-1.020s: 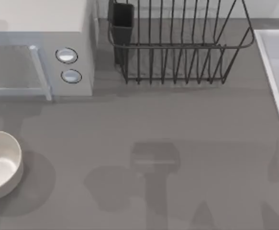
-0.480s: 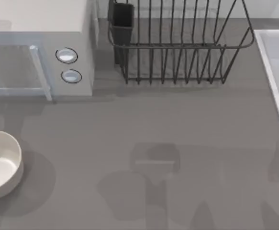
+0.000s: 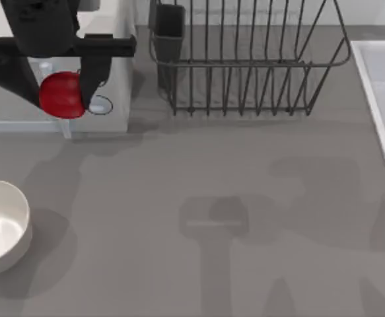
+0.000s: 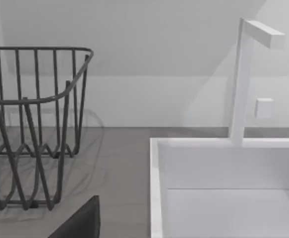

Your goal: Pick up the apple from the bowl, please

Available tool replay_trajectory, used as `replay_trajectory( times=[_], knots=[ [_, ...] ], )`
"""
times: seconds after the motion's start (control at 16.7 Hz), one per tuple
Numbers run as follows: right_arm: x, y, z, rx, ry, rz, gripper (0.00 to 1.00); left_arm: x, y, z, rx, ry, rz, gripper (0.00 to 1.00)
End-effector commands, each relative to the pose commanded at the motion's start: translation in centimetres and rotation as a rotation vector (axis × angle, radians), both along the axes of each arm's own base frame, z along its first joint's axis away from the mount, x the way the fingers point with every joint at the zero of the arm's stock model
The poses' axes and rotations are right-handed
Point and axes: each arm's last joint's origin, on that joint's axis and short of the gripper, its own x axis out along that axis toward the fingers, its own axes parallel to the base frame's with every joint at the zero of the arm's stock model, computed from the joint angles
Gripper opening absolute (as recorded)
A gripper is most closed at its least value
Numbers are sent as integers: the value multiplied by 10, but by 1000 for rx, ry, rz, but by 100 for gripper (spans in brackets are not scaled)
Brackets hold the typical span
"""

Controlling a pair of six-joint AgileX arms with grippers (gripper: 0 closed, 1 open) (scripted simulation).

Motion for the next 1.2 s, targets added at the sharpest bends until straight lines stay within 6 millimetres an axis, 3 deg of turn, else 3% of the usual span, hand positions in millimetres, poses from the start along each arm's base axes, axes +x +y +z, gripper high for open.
replay_trajectory(
  times=[0.18, 0.36, 0.84, 1.2],
  knots=[
    [0, 0, 0, 0, 0, 0, 100, -2, -70, -29, 1, 10, 12, 0],
    [0, 0, 0, 0, 0, 0, 100, -11, -114, -50, 1, 13, 14, 0],
    [0, 0, 0, 0, 0, 0, 100, -12, -120, -64, 2, 16, 14, 0],
    [0, 0, 0, 0, 0, 0, 100, -10, -123, -137, -5, 7, 14, 0]
  ],
)
